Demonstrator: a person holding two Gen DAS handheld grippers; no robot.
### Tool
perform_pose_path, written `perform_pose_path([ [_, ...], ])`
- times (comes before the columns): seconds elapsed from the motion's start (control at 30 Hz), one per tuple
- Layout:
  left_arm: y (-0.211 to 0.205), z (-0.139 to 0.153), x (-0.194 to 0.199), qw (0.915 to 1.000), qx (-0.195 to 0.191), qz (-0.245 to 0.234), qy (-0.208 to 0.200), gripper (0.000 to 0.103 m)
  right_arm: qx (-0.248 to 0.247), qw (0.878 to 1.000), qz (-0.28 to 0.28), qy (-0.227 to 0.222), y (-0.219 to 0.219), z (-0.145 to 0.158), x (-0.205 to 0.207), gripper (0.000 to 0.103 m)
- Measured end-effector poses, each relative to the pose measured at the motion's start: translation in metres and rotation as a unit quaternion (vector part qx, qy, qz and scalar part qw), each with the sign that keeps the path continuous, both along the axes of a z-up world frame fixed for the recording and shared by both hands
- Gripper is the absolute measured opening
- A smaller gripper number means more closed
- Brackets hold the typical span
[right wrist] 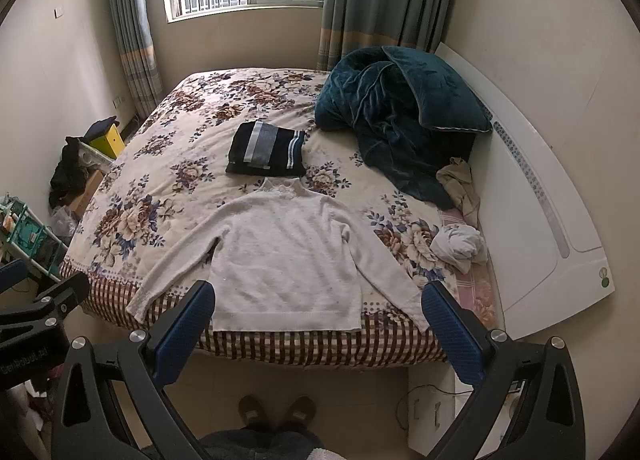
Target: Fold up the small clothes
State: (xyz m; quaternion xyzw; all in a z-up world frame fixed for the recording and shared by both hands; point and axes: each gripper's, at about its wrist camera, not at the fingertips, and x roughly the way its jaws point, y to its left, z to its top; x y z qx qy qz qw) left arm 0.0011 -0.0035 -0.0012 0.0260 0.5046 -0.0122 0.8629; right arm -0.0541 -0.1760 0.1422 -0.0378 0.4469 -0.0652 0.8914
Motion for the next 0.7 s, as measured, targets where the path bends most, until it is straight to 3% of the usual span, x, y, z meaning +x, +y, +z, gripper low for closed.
perform_pose_path([
  [0.7,-0.0015,0.0072,-0.0007,1.0000,-0.003,0.000,-0.006,0.103,-0.001,1.000,0.001,-0.003,0.0007,0.0046,-0.0022,0.103],
])
